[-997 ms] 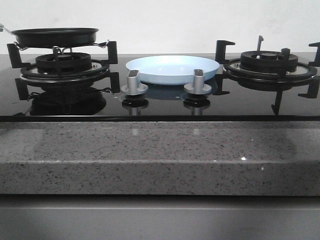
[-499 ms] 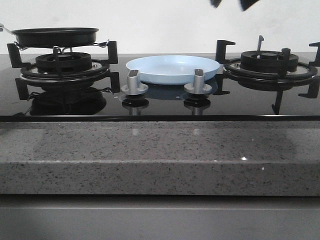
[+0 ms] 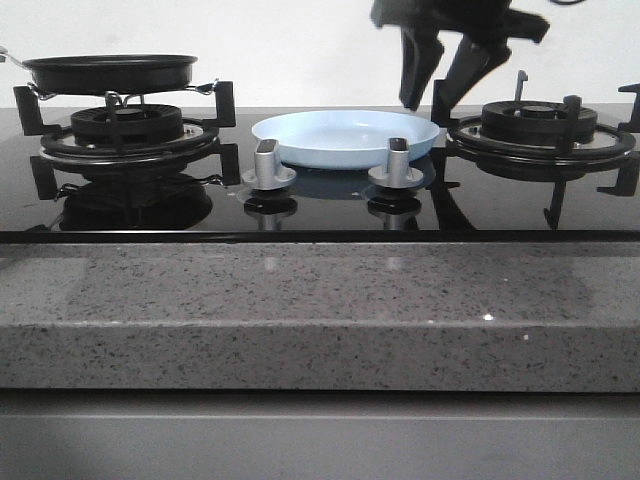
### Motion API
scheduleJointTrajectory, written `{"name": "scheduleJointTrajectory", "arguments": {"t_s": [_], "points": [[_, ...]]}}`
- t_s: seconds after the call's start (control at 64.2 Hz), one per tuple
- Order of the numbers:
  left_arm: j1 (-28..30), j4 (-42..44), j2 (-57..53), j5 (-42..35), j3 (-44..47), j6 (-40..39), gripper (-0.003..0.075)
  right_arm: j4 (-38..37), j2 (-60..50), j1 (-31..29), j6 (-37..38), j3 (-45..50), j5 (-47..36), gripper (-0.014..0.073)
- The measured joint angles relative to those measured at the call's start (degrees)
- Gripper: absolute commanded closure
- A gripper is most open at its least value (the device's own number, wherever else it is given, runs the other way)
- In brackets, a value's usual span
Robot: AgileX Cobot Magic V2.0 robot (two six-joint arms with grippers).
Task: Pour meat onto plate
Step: 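Lower the right gripper to the light blue plate rim and grasp it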
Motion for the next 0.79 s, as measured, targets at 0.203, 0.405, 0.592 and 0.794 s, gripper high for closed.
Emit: {"name": "scheduleJointTrajectory", "arguments": {"t_s": [0.203, 0.405, 0.592, 0.794], "points": [[0.0, 0.0, 0.0, 0.0, 0.0, 0.0, 0.0283, 0.0, 1.7, 0.0, 0.0, -0.1, 0.3, 0.0214], [0.0, 0.0, 0.0, 0.0, 0.0, 0.0, 0.0283, 0.0, 2.6, 0.0, 0.0, -0.3, 0.3, 0.0214], [0.0, 0.0, 0.0, 0.0, 0.0, 0.0, 0.0283, 0.0, 3.5, 0.0, 0.0, -0.3, 0.3, 0.0312], [0.0, 0.0, 0.0, 0.0, 0.0, 0.0, 0.0283, -0.1, 3.5, 0.0, 0.0, -0.4, -0.2, 0.0611]]}}
